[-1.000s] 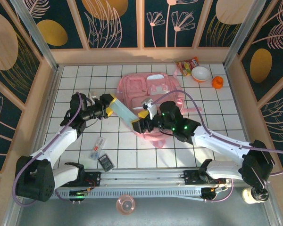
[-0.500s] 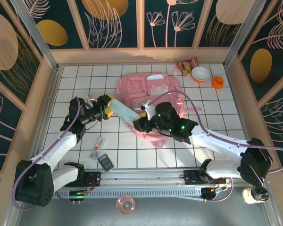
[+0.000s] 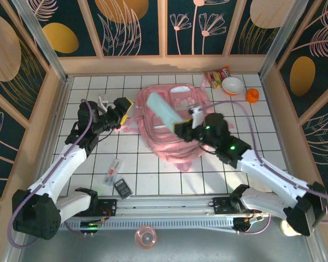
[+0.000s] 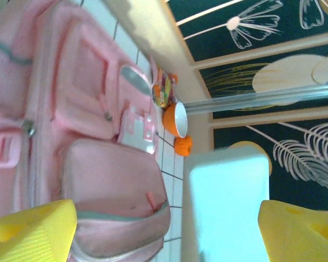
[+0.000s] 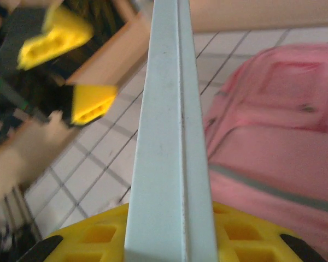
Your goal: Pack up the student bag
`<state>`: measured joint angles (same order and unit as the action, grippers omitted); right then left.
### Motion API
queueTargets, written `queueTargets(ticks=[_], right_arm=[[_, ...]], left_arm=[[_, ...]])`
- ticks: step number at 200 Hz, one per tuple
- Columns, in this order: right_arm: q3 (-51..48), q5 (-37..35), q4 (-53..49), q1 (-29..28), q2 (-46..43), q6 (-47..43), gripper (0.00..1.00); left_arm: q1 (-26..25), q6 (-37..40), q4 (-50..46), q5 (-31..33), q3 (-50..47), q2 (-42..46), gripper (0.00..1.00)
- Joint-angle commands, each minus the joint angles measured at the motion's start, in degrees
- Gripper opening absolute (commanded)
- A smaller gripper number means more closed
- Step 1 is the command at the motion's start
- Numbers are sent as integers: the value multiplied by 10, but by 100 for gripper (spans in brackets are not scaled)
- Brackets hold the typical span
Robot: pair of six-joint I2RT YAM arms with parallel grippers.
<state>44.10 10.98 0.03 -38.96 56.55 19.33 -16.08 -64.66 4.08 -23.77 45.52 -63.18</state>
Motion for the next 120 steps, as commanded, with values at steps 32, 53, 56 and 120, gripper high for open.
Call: queueTargets(ticks=[32,53,56,120], right_arm=[[20,141,-93,250,-55,109,13],[10,226,-96,342,-55,148,12],[9,236,-95,352,-54,152,12],[-10,288,-100,407,-69,165,12]], left_arm=[[-171,471,-31,131,52,-73,74],[-231,669,-41,119,70,-122,76],[-237,693,-43,118,73,-130,77],[-273,953,-60,127,137,-261,86]])
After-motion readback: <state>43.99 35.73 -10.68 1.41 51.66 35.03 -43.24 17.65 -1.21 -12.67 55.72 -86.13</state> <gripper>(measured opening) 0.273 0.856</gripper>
